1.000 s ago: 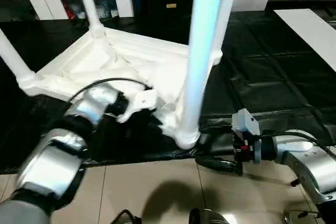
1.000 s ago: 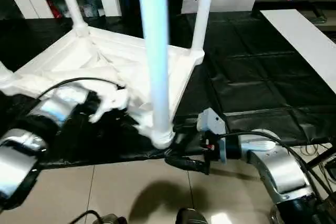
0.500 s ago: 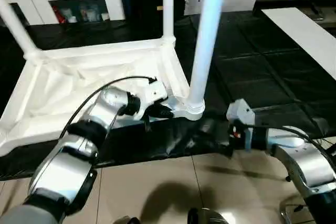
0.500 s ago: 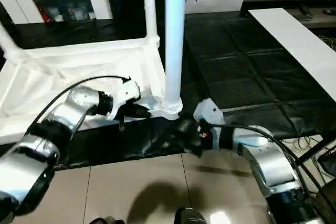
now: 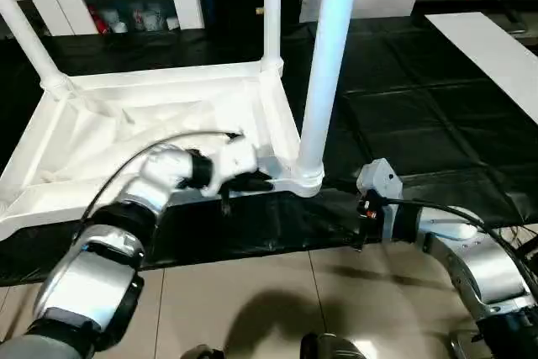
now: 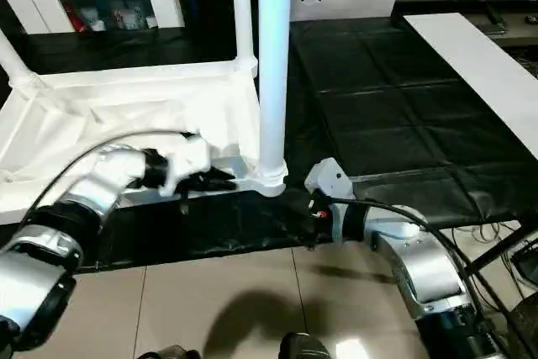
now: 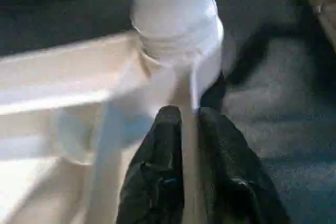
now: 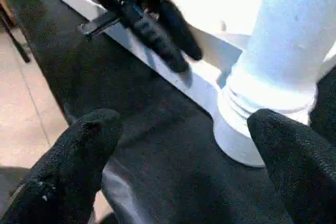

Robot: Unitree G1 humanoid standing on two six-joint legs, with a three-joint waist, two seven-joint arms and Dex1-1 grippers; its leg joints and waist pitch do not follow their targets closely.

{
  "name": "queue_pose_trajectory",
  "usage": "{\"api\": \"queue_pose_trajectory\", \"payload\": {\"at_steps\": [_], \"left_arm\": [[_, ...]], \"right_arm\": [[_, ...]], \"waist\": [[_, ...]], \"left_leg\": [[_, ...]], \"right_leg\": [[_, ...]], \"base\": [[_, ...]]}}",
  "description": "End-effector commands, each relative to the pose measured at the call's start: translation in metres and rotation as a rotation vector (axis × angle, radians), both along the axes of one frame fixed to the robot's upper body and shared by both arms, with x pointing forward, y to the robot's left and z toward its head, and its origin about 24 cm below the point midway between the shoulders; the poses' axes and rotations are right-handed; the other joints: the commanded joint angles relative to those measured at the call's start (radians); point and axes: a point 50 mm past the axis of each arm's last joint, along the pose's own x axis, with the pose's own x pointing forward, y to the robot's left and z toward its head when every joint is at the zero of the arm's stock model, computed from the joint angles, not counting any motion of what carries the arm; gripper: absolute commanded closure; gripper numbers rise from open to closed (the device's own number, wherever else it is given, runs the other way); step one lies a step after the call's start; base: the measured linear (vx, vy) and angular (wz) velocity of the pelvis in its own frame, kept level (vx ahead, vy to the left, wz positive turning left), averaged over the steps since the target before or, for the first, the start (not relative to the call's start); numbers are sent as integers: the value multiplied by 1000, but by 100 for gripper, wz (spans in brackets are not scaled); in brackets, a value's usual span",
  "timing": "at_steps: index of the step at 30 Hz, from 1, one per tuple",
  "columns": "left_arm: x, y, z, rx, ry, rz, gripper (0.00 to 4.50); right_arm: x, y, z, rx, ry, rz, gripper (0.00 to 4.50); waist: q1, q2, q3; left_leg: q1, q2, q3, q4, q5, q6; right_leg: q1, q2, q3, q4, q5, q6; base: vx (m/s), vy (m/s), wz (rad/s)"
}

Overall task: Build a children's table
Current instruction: Rotate table base, then rotate leg to tighten

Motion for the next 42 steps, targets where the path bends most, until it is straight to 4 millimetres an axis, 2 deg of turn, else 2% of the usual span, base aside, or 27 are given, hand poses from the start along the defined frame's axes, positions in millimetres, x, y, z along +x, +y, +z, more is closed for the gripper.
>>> {"api": "queue_pose_trajectory", "payload": {"at_steps": [1,7,13,15,16,17,18,19,20,21,22,24,26,28,29,30,31,32,33,34,35,36,38,39,40,41,42], "left_arm": [[4,8,13,-57,-54,31,353],[13,19,25,-225,-68,262,308],[-1,28,26,-516,-47,585,291],[-10,26,27,-628,-75,732,291],[-10,26,27,-628,-75,732,291],[-19,22,25,-665,-91,793,291],[-19,22,25,-665,-91,793,291],[-31,19,24,-672,-117,814,291],[-47,16,22,-662,-137,830,291],[-47,16,22,-662,-137,830,291],[-60,14,21,-642,-158,848,291],[-70,18,22,-611,-178,912,291],[-78,21,19,-618,-163,991,291],[-85,22,14,-621,-140,1041,291],[-94,22,8,-600,-140,1062,291],[-102,21,4,-594,-126,1089,291],[-107,20,2,-602,-108,1107,291],[-111,19,1,-615,-92,1118,291],[-111,19,1,-615,-92,1118,291],[-111,18,2,-611,-96,1112,291],[-112,16,4,-606,-101,1106,291],[-112,14,7,-610,-110,1101,291],[-113,13,10,-606,-116,1101,291],[-114,11,12,-603,-115,1107,291],[-114,11,12,-603,-115,1107,291],[-116,10,12,-599,-111,1110,291],[-116,10,12,-599,-111,1110,291]], "right_arm": [[-4,0,5,54,1,-28,0],[1,-2,12,155,-77,-233,0],[-7,-12,10,142,-30,-515,0],[-13,-10,5,93,-11,-543,0],[-13,-10,5,93,-11,-543,0],[-16,-9,3,75,-6,-555,0],[-16,-9,3,75,-6,-555,0],[-18,-8,3,57,-15,-579,0],[-16,-8,6,22,-75,-628,0],[-16,-8,6,22,-75,-628,0],[-14,-7,10,4,-131,-666,0],[-13,-5,15,13,-167,-685,0],[-14,-6,14,44,-141,-693,0],[-16,-7,13,77,-106,-713,0],[-17,-7,10,92,-74,-723,0],[-19,-7,8,98,-52,-727,0],[-21,-6,6,100,-38,-721,0],[-22,-5,5,94,-37,-710,0],[-22,-5,5,94,-37,-710,0],[-22,-5,4,95,-34,-706,0],[-23,-5,3,95,-30,-703,0],[-23,-4,1,87,-31,-694,0],[-24,-4,0,78,-35,-688,0],[-24,-3,-1,62,-37,-662,0],[-24,-3,-1,62,-37,-662,0],[-24,-3,-1,53,-32,-638,0],[-24,-3,-1,53,-32,-638,0]], "waist": [[8,-21,-97],[18,-6,-93],[16,-5,-87],[12,-17,-79],[13,-14,-83],[10,-22,-77],[11,-20,-71],[10,-22,-75],[3,-37,-72],[1,-32,-69],[-5,-28,-71],[-17,-32,-60],[-29,-34,-50],[-47,-25,-35],[-68,-22,-27],[-70,-10,-17],[-62,3,-15],[-46,-8,-12],[-46,-8,-12],[-48,-35,-9],[-51,-69,-20],[-34,-72,-33],[-24,-55,-40],[-34,-48,-46],[-39,-41,-48],[-30,-54,-56],[-26,-36,-61]], "left_leg": [[-1,24,-2,-59,-140,116],[7,29,-3,-63,-164,76],[3,34,-6,-69,-168,56],[5,21,0,-66,-202,71],[1,26,-5,-67,-190,64],[2,30,-2,-69,-198,68],[-1,26,-4,-70,-207,72],[4,27,-6,-68,-223,64],[-10,31,-9,-74,-211,57],[-9,27,-7,-77,-216,60],[5,25,-5,-70,-249,52],[11,24,-10,-76,-338,33],[38,17,-15,-71,-461,17],[77,21,-26,-70,-601,14],[90,33,-34,-79,-678,19],[86,52,-44,-100,-732,15],[32,123,-77,-181,-867,-6],[68,132,-61,-197,-926,-6],[68,132,-61,-197,-926,-6],[134,-17,-4,-9,-656,-10],[60,-22,-12,27,-424,18],[30,-22,-13,19,-350,22],[46,-7,-26,-30,-344,38],[48,14,-36,-57,-372,36],[49,24,-42,-68,-385,38],[-28,3,-60,-70,-334,94],[-33,-6,-55,-66,-292,122]], "right_leg": [[75,-58,45,-70,-324,-183],[65,-64,47,-71,-358,-179],[71,-63,49,-61,-360,-181],[59,-53,41,-84,-447,-136],[66,-59,43,-74,-431,-138],[58,-54,42,-83,-453,-126],[57,-56,39,-91,-486,-113],[55,-58,37,-92,-538,-86],[57,-59,39,-87,-542,-68],[54,-55,38,-98,-561,-55],[40,-51,38,-103,-588,-34],[40,-49,30,-110,-671,2],[26,-39,16,-128,-774,53],[28,-27,-25,-156,-821,74],[46,-15,-62,-170,-778,78],[60,-14,-70,-159,-715,72],[135,-35,-17,37,-439,18],[96,-36,23,71,-333,-16],[96,-36,23,71,-333,-16],[5,-74,19,-155,-1019,49],[75,-119,29,-156,-1160,91],[105,-119,36,-143,-1158,100],[97,-74,32,-118,-986,32],[108,-51,21,-94,-816,-31],[112,-44,19,-84,-734,-60],[174,-57,4,-78,-615,-93],[187,-67,6,-84,-601,-96]], "base": [[0,0,0],[0,0,0],[0,0,0],[0,0,0],[0,0,0],[0,0,0],[0,0,0],[0,0,0],[0,0,0],[0,0,0],[0,0,0],[0,0,0],[0,0,0],[0,0,0],[0,0,0],[0,0,0],[0,0,0],[0,0,0],[66,-67,5],[66,-67,5],[116,-58,-18],[112,-9,-20],[95,-10,-8],[70,-3,5],[70,-3,5],[96,25,-4],[113,65,20]]}}
